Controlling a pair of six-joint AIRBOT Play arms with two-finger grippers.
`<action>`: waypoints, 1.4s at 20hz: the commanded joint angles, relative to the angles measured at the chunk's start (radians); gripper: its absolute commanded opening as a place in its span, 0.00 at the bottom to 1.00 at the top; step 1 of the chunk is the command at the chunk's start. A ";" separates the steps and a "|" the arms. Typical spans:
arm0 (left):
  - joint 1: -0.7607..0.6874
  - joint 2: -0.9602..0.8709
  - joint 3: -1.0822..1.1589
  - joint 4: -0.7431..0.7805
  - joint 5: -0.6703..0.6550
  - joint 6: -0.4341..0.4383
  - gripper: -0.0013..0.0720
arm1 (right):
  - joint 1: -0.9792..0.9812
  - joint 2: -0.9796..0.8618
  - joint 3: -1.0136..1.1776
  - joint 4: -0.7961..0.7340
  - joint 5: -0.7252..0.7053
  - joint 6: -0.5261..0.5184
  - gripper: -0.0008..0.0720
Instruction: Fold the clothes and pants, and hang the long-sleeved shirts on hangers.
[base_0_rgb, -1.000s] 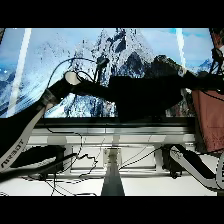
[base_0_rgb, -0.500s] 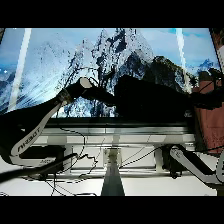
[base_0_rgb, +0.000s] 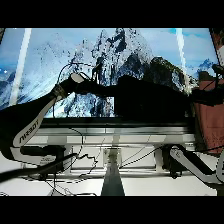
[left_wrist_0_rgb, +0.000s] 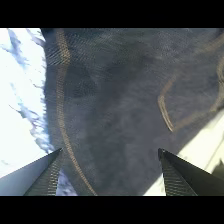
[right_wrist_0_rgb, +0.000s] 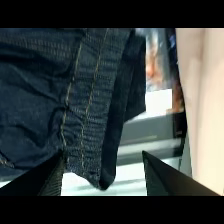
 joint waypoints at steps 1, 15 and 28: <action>0.018 -0.058 0.016 0.003 0.018 0.003 0.98 | 0.000 -0.001 0.001 0.037 -0.066 0.000 0.74; -0.139 -0.357 0.491 0.223 -0.202 -0.069 0.52 | 0.000 -0.001 0.001 0.080 -0.105 0.000 0.73; 0.084 -0.135 0.552 0.700 -0.472 -0.153 0.03 | 0.000 -0.024 -0.040 0.190 -0.155 -0.079 0.57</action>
